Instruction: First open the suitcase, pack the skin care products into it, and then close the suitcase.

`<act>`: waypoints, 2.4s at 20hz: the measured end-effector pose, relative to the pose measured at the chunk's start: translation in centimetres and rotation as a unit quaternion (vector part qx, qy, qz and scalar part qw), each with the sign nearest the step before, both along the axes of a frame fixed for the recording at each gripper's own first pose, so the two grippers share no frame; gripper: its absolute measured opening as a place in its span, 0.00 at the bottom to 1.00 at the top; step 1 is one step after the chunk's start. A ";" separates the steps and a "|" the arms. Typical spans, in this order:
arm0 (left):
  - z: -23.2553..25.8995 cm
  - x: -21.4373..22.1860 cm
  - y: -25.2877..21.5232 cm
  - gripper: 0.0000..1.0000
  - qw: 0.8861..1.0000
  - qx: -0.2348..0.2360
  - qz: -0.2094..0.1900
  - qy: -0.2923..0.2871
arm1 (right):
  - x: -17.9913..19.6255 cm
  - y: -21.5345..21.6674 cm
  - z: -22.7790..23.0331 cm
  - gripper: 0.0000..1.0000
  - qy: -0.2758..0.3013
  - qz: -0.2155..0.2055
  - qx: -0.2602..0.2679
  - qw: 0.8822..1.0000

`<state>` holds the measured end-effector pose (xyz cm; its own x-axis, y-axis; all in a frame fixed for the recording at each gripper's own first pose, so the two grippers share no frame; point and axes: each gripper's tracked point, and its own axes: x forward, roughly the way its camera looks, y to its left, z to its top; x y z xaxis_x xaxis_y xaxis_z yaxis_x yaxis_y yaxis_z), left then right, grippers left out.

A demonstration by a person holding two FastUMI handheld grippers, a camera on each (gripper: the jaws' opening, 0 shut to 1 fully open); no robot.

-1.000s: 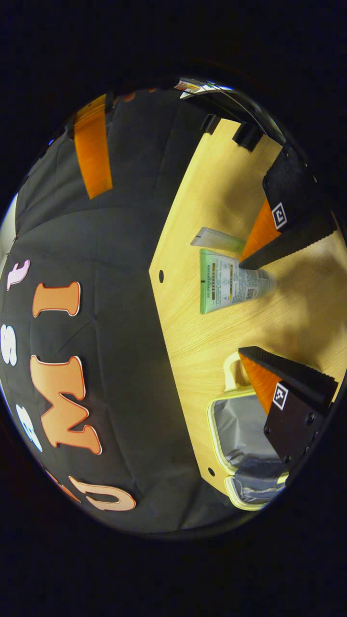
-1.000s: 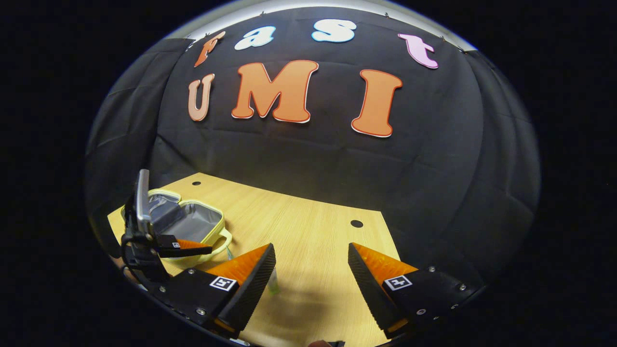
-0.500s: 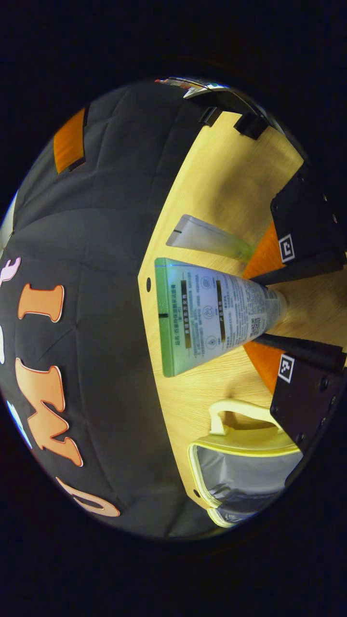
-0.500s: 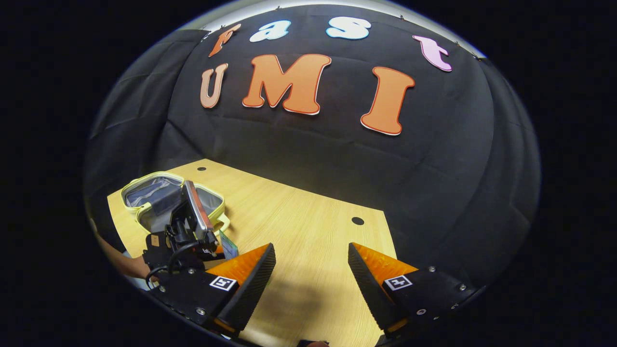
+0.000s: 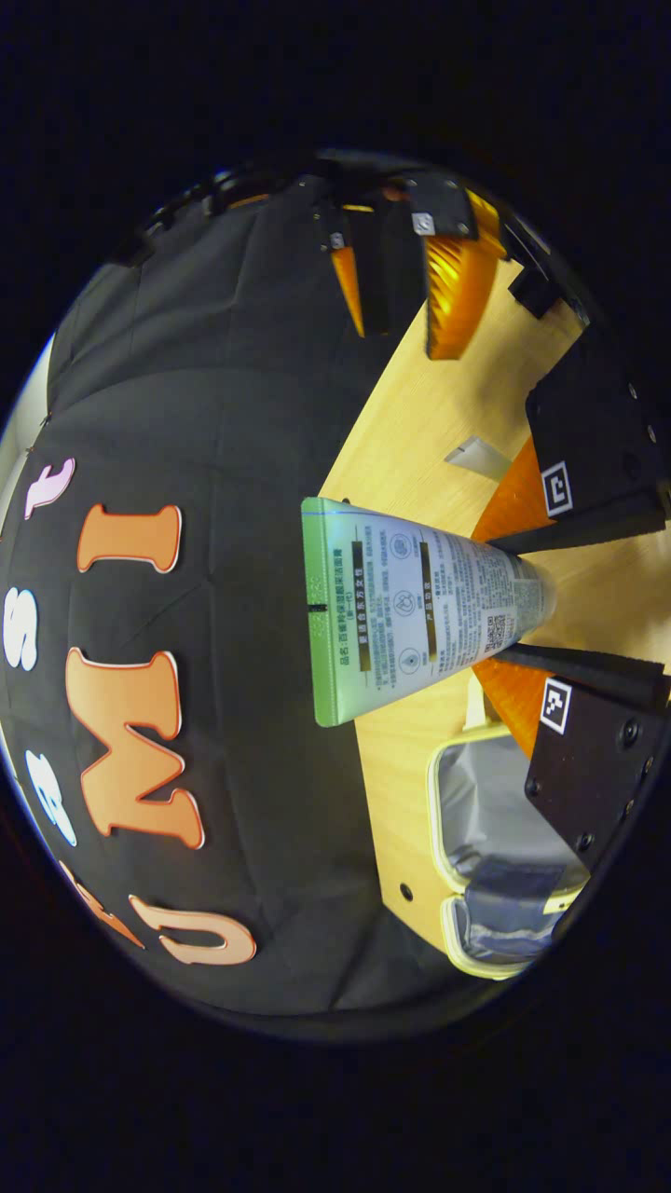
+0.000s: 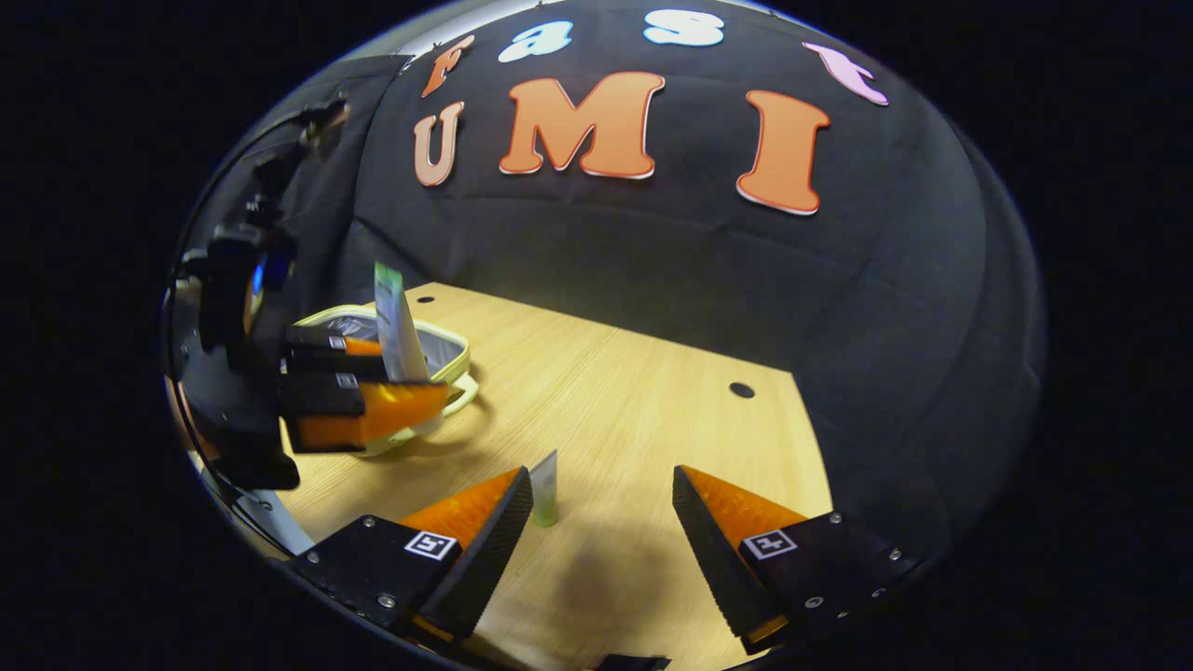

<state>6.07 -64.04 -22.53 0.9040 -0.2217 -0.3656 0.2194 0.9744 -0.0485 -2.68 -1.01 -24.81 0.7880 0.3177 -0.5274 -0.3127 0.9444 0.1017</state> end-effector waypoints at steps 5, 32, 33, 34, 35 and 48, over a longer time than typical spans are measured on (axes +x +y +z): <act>1.6 -2.8 5.5 0.49 0.996 0.045 0.075 0.007 | 0.4 2.8 -6.4 0.95 0.048 0.073 0.002 0.996; -1.9 -1.5 24.2 0.48 0.994 0.013 0.074 0.075 | 1.5 18.0 3.1 0.33 0.017 0.074 0.016 0.997; -2.3 -1.4 24.4 0.49 0.994 0.008 0.067 0.082 | 1.9 19.1 4.1 0.33 0.008 0.081 0.015 0.997; -3.0 -1.0 24.7 0.49 0.994 0.004 0.058 0.089 | 2.2 21.4 5.7 0.33 -0.008 0.097 0.015 0.995; -3.3 -0.8 24.8 0.48 0.994 0.001 0.052 0.094 | 2.4 22.5 6.3 0.33 -0.012 0.106 0.016 0.994; -11.5 -1.0 21.7 0.49 0.957 -0.067 -0.016 0.282 | 3.6 30.3 2.2 0.33 0.082 0.111 0.034 0.990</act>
<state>5.07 -42.30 -34.07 0.5629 -0.3253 -0.7598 0.1508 0.9443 -0.2926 0.90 29.31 -22.60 0.6001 0.5128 -0.6139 -0.4865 0.8432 0.2287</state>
